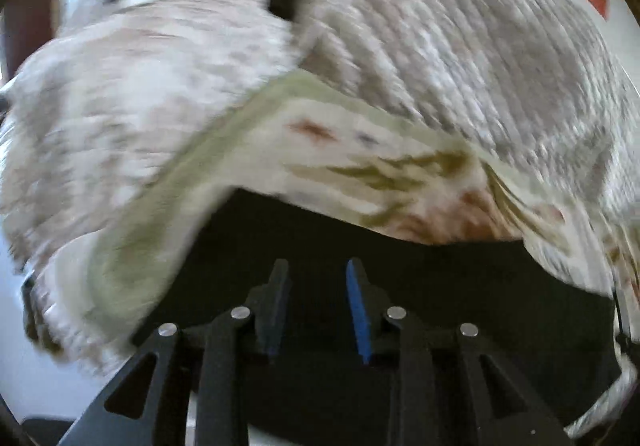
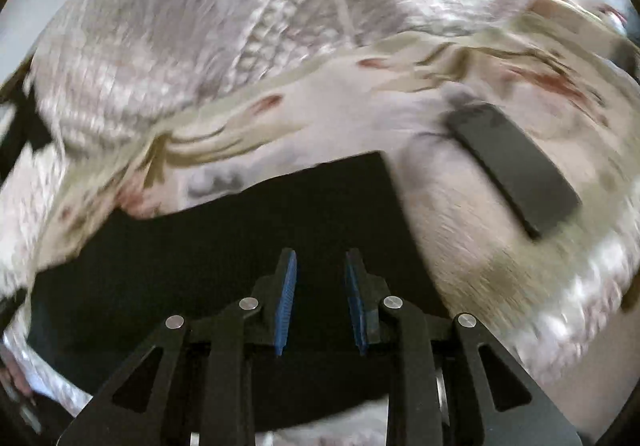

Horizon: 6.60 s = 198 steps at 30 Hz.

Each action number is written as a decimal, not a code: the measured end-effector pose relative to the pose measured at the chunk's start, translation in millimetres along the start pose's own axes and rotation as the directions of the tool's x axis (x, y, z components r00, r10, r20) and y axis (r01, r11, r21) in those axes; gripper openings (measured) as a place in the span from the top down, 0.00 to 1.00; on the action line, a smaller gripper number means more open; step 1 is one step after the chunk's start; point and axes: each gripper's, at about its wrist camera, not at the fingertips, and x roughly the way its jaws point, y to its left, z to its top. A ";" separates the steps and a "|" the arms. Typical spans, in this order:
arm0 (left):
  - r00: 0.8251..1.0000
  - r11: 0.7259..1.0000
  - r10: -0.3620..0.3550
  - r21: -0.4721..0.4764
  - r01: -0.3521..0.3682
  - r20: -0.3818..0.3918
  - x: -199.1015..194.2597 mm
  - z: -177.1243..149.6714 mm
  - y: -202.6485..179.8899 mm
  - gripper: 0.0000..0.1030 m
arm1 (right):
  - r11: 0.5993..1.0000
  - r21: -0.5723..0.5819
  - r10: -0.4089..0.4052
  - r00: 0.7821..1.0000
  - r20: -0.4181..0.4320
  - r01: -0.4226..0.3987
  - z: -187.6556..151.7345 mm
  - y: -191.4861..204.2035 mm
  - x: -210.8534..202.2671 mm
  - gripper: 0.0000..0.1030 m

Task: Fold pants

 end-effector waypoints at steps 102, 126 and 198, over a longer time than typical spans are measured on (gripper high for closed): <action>0.987 0.987 0.159 0.010 -0.159 -0.022 26.7 -26.8 70.8 0.41 | 0.909 -0.385 0.197 0.979 0.057 -0.160 -68.7 131.4 6.8 0.51; 0.906 0.906 -0.418 0.039 0.421 -0.070 -14.2 -3.6 -74.8 0.92 | 0.944 -0.237 0.258 0.961 0.103 -0.228 -60.5 94.2 -4.4 0.51; 0.931 0.930 -0.294 0.160 0.331 -0.218 80.6 0.3 -107.5 0.71 | 0.893 -0.067 0.439 0.894 -0.093 -0.446 -25.4 111.3 54.2 0.88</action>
